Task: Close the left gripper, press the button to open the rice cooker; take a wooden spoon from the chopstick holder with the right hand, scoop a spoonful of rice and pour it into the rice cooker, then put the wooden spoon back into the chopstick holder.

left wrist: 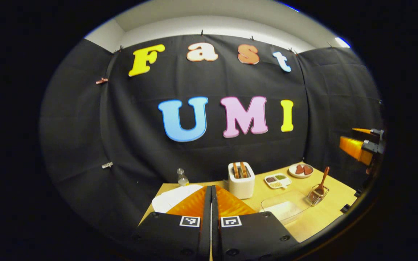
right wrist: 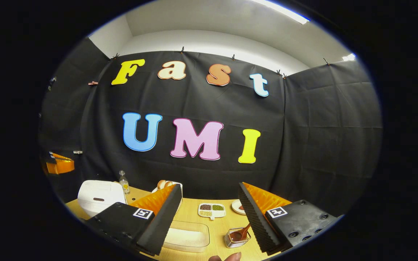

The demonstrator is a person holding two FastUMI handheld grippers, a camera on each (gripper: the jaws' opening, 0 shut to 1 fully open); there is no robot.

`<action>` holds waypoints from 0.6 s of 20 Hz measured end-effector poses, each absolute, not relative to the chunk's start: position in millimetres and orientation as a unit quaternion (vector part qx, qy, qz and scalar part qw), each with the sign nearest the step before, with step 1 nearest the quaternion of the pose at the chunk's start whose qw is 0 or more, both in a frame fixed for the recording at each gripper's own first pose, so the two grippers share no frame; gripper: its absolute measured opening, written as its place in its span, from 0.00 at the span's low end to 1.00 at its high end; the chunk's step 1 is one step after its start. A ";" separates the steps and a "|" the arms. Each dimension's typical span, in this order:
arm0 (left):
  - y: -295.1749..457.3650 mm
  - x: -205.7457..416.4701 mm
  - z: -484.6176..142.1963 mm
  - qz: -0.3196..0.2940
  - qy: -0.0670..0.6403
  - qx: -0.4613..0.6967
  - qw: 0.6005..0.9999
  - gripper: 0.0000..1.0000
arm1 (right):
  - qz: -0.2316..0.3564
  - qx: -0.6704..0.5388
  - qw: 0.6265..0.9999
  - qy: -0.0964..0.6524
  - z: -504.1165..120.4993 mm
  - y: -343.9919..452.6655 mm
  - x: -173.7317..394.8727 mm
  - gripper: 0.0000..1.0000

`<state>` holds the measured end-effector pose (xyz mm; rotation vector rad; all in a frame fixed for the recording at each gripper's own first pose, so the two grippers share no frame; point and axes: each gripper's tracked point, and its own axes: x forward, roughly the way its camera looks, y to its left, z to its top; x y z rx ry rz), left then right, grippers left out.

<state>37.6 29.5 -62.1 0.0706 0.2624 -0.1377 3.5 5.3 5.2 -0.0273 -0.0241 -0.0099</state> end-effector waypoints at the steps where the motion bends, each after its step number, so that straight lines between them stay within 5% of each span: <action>1: 33.0 43.6 -76.6 -0.079 0.162 0.025 0.983 0.06 | -0.006 -0.016 1.000 -0.012 5.8 3.0 3.7 0.98; 6: 39.9 73.5 -129.3 -0.131 0.274 -0.094 0.948 0.06 | -0.020 -0.017 1.000 -0.010 2.7 -11.3 -2.1 0.98; 12: 51.7 97.9 -185.1 -0.103 0.358 -0.168 0.913 0.06 | -0.043 -0.016 0.999 -0.002 -4.5 -32.4 -7.7 0.98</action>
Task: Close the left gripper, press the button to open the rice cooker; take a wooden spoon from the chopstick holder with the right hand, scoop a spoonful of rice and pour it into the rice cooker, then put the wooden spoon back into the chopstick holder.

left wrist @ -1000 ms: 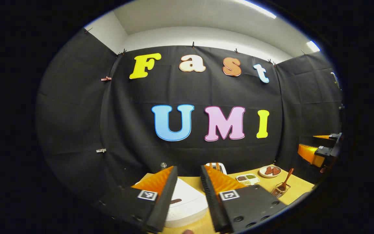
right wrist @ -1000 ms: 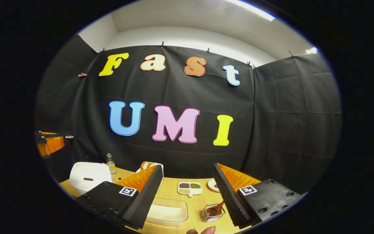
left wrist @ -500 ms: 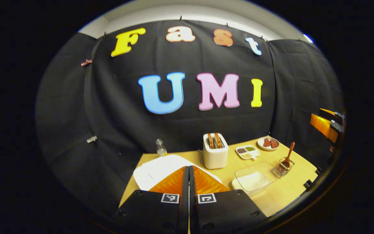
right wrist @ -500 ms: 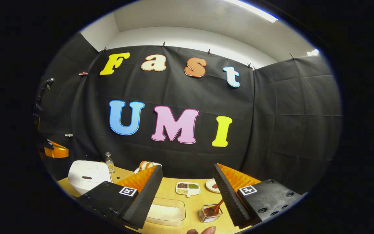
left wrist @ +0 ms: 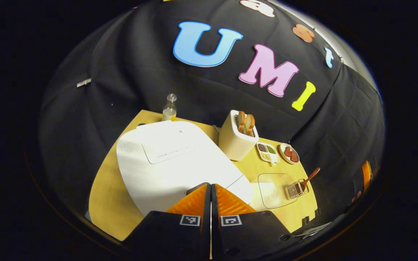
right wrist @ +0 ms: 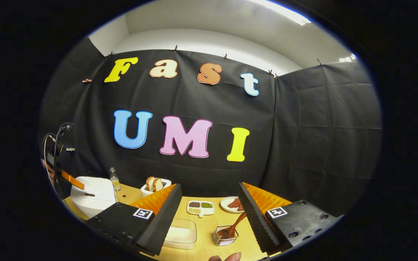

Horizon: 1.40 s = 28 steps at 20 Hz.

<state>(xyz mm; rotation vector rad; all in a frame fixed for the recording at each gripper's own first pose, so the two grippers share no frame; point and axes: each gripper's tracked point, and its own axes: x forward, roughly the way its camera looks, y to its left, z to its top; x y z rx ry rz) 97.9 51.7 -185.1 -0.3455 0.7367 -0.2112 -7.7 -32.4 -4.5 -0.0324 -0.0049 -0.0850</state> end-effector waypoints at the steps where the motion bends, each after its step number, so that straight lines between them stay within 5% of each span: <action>1: 51.3 101.5 -189.0 -0.102 0.361 -0.166 0.912 0.06 | -0.045 -0.017 0.999 -0.002 -5.3 -34.9 -7.6 0.98; 17: 47.3 114.1 -219.9 -0.093 0.419 -0.127 0.894 0.07 | -0.067 -0.017 0.998 0.012 -18.6 -57.8 -7.0 0.98; 28: 83.2 140.7 -107.6 -0.071 0.210 -0.129 0.966 0.07 | -0.069 -0.014 0.997 0.014 -23.7 -66.3 -4.2 0.98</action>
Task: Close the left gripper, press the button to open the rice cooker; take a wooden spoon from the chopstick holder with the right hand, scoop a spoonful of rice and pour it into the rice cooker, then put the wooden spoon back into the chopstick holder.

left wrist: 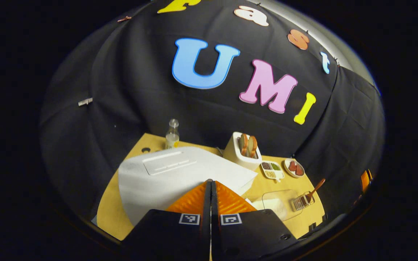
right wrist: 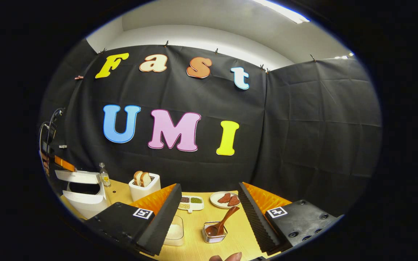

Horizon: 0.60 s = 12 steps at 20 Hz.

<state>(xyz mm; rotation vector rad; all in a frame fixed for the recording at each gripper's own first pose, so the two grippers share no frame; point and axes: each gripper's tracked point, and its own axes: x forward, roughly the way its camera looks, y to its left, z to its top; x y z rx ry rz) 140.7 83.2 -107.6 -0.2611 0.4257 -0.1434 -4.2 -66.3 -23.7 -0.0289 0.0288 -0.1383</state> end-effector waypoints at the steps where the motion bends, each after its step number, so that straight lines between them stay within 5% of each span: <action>1: 92.7 142.9 -91.0 -0.059 0.178 -0.125 0.974 0.08 | -0.069 -0.016 0.997 0.014 -23.1 -67.8 -3.2 0.98; 6: 119.8 133.9 -35.5 -0.009 0.063 -0.140 0.988 0.16 | -0.072 -0.018 0.997 0.013 -24.2 -74.9 -2.4 0.98; 10: 129.4 122.1 -24.6 0.013 0.031 -0.162 0.986 0.39 | -0.071 -0.014 0.997 0.022 -32.2 -80.6 -0.3 0.98; 12: 133.4 113.6 -18.3 0.025 0.012 -0.163 0.986 0.61 | -0.067 -0.011 0.997 0.029 -37.7 -81.7 3.9 0.98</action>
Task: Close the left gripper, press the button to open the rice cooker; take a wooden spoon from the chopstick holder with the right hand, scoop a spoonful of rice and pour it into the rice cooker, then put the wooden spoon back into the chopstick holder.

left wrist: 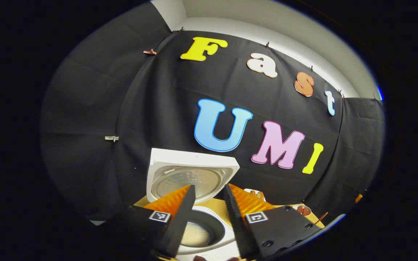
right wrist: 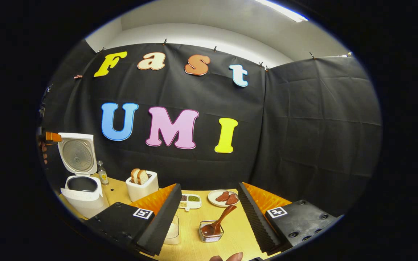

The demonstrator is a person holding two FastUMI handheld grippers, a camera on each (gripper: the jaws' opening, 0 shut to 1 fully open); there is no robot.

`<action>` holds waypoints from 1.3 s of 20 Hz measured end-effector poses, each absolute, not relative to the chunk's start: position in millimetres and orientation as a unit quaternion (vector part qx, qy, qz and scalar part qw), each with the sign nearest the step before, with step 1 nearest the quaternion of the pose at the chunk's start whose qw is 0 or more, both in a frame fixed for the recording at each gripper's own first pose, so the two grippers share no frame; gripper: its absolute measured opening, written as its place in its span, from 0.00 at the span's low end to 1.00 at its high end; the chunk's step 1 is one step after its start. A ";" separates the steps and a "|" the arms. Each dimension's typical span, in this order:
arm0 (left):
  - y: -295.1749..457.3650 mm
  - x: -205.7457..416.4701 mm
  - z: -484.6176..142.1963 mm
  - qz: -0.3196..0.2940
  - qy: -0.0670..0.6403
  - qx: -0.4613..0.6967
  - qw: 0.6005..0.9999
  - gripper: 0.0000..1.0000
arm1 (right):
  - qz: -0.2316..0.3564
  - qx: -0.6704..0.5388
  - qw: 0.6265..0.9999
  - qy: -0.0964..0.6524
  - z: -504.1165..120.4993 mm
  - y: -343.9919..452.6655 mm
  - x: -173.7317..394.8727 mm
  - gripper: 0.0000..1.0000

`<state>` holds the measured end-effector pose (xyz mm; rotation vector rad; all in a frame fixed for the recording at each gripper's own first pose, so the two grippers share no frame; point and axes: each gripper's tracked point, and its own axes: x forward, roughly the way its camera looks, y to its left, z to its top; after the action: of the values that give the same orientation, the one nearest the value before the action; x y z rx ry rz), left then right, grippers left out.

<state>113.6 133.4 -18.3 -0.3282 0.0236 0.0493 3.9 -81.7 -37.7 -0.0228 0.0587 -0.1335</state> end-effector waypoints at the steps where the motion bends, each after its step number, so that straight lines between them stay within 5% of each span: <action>1: 135.5 109.3 -14.7 0.032 0.003 -0.158 0.987 0.76 | -0.065 -0.011 0.997 0.031 -40.7 -84.0 4.8 0.98; 4: 118.0 95.1 -17.1 0.026 0.007 -0.132 0.991 0.89 | -0.051 -0.008 0.998 0.044 -58.1 -89.9 12.0 0.97; 8: 79.4 76.3 -13.4 0.010 0.007 -0.103 0.995 0.89 | 0.005 0.016 0.996 0.091 -102.3 -95.3 26.7 0.98; 18: -5.7 33.8 -36.5 -0.019 0.059 -0.097 0.993 0.90 | 0.025 0.143 0.960 0.238 -245.8 -158.3 91.0 0.97; 20: -14.1 31.5 -41.9 -0.017 0.073 -0.091 0.993 0.90 | 0.039 0.163 0.950 0.262 -269.1 -156.6 103.6 0.91; 21: -19.6 29.8 -43.2 -0.018 0.078 -0.090 0.993 0.90 | 0.047 0.170 0.947 0.270 -277.3 -154.4 111.8 0.77; 26: -41.4 25.5 -53.6 -0.020 0.100 -0.098 0.990 0.91 | 0.071 0.184 0.929 0.314 -323.9 -141.0 133.5 0.77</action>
<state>25.5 -41.4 -53.6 -0.1962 0.2016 -0.0394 133.5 -141.0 -323.9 0.3778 0.6436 0.1448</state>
